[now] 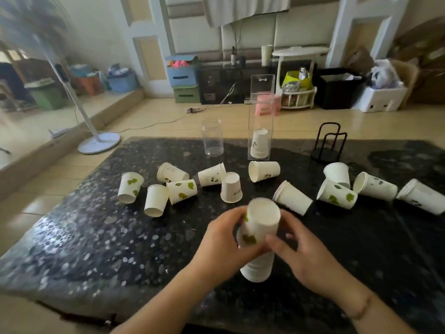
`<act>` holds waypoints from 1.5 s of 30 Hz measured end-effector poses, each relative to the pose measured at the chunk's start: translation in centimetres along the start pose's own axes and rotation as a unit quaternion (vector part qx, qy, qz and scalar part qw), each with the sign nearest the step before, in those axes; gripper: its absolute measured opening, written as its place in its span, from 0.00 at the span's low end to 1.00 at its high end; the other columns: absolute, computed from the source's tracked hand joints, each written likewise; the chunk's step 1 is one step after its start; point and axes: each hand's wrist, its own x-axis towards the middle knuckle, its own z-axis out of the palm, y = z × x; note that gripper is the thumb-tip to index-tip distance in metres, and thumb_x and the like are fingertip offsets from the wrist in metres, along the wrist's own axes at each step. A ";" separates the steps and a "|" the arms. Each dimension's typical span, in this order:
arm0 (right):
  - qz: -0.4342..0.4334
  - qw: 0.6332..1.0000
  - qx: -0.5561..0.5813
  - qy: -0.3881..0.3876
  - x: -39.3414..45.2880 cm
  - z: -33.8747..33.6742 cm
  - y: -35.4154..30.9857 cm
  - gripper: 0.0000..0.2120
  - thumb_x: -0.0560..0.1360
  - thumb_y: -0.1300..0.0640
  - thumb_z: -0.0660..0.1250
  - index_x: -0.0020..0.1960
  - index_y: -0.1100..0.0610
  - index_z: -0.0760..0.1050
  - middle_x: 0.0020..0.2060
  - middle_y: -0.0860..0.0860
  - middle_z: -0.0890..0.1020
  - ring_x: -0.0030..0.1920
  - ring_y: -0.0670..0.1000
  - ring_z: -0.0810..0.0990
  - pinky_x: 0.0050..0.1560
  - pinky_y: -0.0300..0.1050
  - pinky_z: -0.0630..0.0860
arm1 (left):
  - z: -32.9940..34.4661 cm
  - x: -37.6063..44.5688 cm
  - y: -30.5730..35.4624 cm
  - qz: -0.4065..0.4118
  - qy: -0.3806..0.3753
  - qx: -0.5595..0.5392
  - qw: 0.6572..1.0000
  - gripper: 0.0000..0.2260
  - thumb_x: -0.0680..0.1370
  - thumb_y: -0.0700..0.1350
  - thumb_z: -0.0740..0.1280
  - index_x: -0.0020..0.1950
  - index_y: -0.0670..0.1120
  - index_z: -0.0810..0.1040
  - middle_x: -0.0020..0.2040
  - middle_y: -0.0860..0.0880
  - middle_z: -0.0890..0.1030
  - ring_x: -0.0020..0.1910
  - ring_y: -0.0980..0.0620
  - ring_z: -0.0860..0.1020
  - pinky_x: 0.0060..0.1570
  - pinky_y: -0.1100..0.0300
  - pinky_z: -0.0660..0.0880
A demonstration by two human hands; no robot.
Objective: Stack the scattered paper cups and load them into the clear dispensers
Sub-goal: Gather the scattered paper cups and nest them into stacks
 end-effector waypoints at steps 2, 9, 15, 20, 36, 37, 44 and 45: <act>0.015 0.999 -0.031 -0.011 -0.2 0.4 1.2 0.20 0.71 0.39 0.65 0.55 0.24 0.59 0.51 0.20 0.66 0.55 0.25 0.67 0.56 0.26 0.65 | 0.9 -0.7 -1.0 0.000 -0.006 0.043 0.999 0.29 0.66 0.61 0.77 0.64 0.64 0.71 0.61 0.68 0.76 0.63 0.68 0.73 0.63 0.67 0.72; 0.035 0.996 -0.078 -0.034 0.0 0.6 4.9 0.25 0.74 0.42 0.68 0.60 0.24 0.56 0.62 0.30 0.70 0.66 0.39 0.70 0.69 0.42 0.66 | 2.1 -1.2 -3.5 -0.096 -0.113 0.010 0.989 0.40 0.62 0.59 0.79 0.70 0.63 0.66 0.64 0.66 0.74 0.65 0.65 0.72 0.66 0.58 0.74; 0.038 0.999 -0.032 -0.016 0.4 1.0 6.0 0.36 0.69 0.44 0.74 0.67 0.27 0.57 0.62 0.32 0.73 0.60 0.36 0.74 0.62 0.39 0.71 | 2.3 -1.9 -5.7 -0.148 -0.138 0.016 0.979 0.42 0.62 0.58 0.79 0.72 0.63 0.63 0.64 0.63 0.76 0.62 0.62 0.76 0.62 0.60 0.76; 0.032 0.999 -0.026 0.006 0.7 2.1 7.0 0.29 0.66 0.40 0.74 0.55 0.18 0.61 0.58 0.31 0.77 0.59 0.38 0.76 0.63 0.44 0.74 | 2.9 -2.6 -6.1 -0.118 -0.132 0.032 0.984 0.28 0.68 0.52 0.78 0.65 0.60 0.72 0.57 0.65 0.79 0.58 0.67 0.76 0.58 0.70 0.73; -0.024 0.997 -0.023 -0.071 10.1 10.6 3.0 0.27 0.70 0.46 0.74 0.55 0.23 0.62 0.54 0.30 0.74 0.62 0.41 0.75 0.58 0.35 0.72 | -6.9 -1.5 -12.2 -0.153 -0.074 0.061 0.983 0.41 0.71 0.48 0.77 0.74 0.67 0.55 0.61 0.70 0.72 0.67 0.64 0.72 0.61 0.72 0.69; -0.020 0.997 -0.025 -0.073 10.2 10.9 3.0 0.28 0.70 0.46 0.75 0.56 0.24 0.62 0.54 0.30 0.73 0.62 0.40 0.74 0.56 0.33 0.70 | -6.9 -1.7 -12.6 -0.153 -0.070 0.052 0.984 0.40 0.70 0.50 0.77 0.73 0.67 0.56 0.64 0.68 0.72 0.68 0.64 0.72 0.64 0.68 0.70; -0.101 0.995 -0.010 -0.011 10.5 10.6 1.8 0.43 0.64 0.35 0.72 0.72 0.31 0.52 0.64 0.25 0.66 0.67 0.31 0.66 0.65 0.39 0.67 | -7.0 -1.4 -12.4 -0.146 0.013 -0.029 0.989 0.29 0.71 0.49 0.78 0.64 0.66 0.67 0.56 0.73 0.77 0.58 0.71 0.76 0.52 0.74 0.74; -0.113 0.994 -0.007 -0.010 10.6 10.7 1.3 0.40 0.66 0.36 0.71 0.71 0.30 0.54 0.61 0.23 0.68 0.65 0.29 0.67 0.63 0.36 0.67 | -7.0 -1.2 -12.6 -0.149 0.018 -0.037 0.988 0.28 0.70 0.49 0.78 0.64 0.65 0.69 0.57 0.70 0.79 0.57 0.69 0.77 0.53 0.71 0.75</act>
